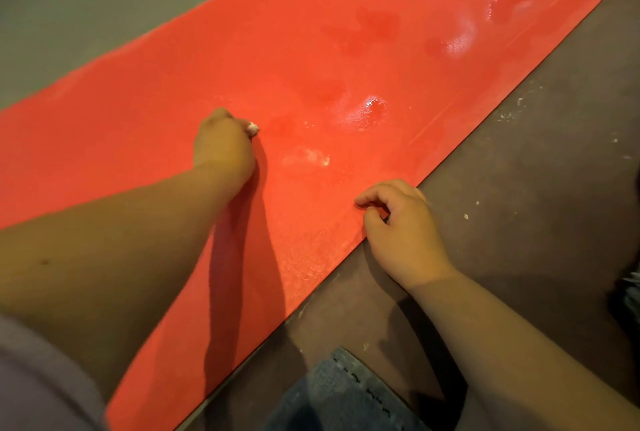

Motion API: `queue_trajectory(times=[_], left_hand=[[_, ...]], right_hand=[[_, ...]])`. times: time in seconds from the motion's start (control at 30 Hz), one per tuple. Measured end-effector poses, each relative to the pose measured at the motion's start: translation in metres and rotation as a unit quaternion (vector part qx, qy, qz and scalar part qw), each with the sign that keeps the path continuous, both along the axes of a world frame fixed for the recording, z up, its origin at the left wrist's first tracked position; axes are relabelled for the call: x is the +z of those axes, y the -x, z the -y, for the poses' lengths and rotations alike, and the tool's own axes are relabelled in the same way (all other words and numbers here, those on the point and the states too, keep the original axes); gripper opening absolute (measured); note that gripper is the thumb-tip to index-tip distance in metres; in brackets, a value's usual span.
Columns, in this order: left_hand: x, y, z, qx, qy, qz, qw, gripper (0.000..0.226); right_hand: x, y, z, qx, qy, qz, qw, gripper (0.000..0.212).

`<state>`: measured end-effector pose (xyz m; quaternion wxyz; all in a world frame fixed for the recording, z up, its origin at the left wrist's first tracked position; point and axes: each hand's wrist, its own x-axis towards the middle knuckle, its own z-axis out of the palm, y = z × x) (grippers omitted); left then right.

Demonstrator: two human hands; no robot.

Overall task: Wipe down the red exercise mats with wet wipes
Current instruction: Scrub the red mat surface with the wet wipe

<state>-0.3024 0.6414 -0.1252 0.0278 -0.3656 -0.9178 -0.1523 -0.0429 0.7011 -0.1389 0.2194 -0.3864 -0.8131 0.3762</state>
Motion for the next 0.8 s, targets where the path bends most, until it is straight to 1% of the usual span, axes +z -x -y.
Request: queue_trajectory(times=[0.03,0.1,0.13,0.2,0.27,0.33,0.37,0.4,0.43,0.47,0.5,0.53,0.6,0.63,0.67,0.7,0.8], left_hand=[[-0.001,-0.009,-0.008,0.016,-0.005,0.012,1.0,0.03],[0.0,-0.039,-0.022,-0.01,-0.02,0.035,0.999,0.029],[-0.001,-0.057,-0.025,-0.049,-0.027,0.04,0.998,0.028],[-0.001,-0.093,-0.019,-0.167,-0.039,0.023,0.985,0.024],[0.005,-0.108,0.0,-0.293,-0.045,0.02,0.955,0.025],[0.01,-0.087,0.013,-0.39,-0.004,-0.014,0.921,0.03],[0.012,-0.07,0.014,-0.396,0.023,-0.038,0.917,0.03],[0.013,-0.051,0.013,-0.363,0.041,-0.058,0.929,0.028],[0.013,-0.033,0.009,-0.299,0.049,-0.067,0.951,0.026],[0.012,-0.019,0.003,-0.219,0.048,-0.063,0.972,0.026],[0.009,-0.015,-0.004,-0.145,0.046,-0.05,0.987,0.027],[0.007,-0.021,-0.012,-0.097,0.045,-0.04,0.993,0.027],[0.004,-0.047,-0.026,-0.068,0.039,-0.012,0.997,0.027],[0.003,-0.063,-0.03,-0.079,0.026,0.007,0.996,0.027],[0.002,-0.079,-0.031,-0.112,0.015,0.022,0.993,0.026],[0.002,-0.093,-0.028,-0.166,0.003,0.024,0.986,0.026],[0.01,-0.105,-0.005,-0.335,0.003,0.017,0.942,0.035]], right_hand=[[0.0,0.001,0.0,0.0,0.002,-0.001,1.0,0.026],[-0.001,0.002,0.0,-0.002,0.005,-0.005,1.0,0.026],[-0.001,0.002,0.0,-0.006,0.006,-0.01,1.0,0.026],[-0.002,0.001,-0.001,-0.019,0.009,-0.028,0.999,0.026],[-0.003,-0.001,-0.002,-0.027,0.013,-0.036,0.999,0.024],[-0.004,-0.004,-0.003,-0.024,0.018,-0.037,0.999,0.024],[-0.005,-0.004,-0.003,-0.023,0.019,-0.037,0.999,0.025],[-0.005,-0.004,-0.003,-0.021,0.018,-0.037,0.999,0.026],[-0.005,-0.003,-0.002,-0.02,0.015,-0.037,0.999,0.027],[-0.004,-0.001,-0.002,-0.02,0.012,-0.037,0.999,0.028],[-0.004,0.0,-0.002,-0.02,0.01,-0.035,0.999,0.028],[-0.004,0.001,-0.002,-0.021,0.011,-0.032,0.999,0.028],[-0.004,0.002,-0.002,-0.023,0.014,-0.03,0.999,0.027],[-0.004,0.002,-0.002,-0.024,0.015,-0.029,0.999,0.027],[-0.004,0.001,-0.002,-0.026,0.016,-0.029,0.999,0.026],[-0.004,0.001,-0.002,-0.026,0.016,-0.029,0.999,0.025],[-0.003,-0.002,-0.003,-0.024,0.02,-0.03,0.999,0.025]])
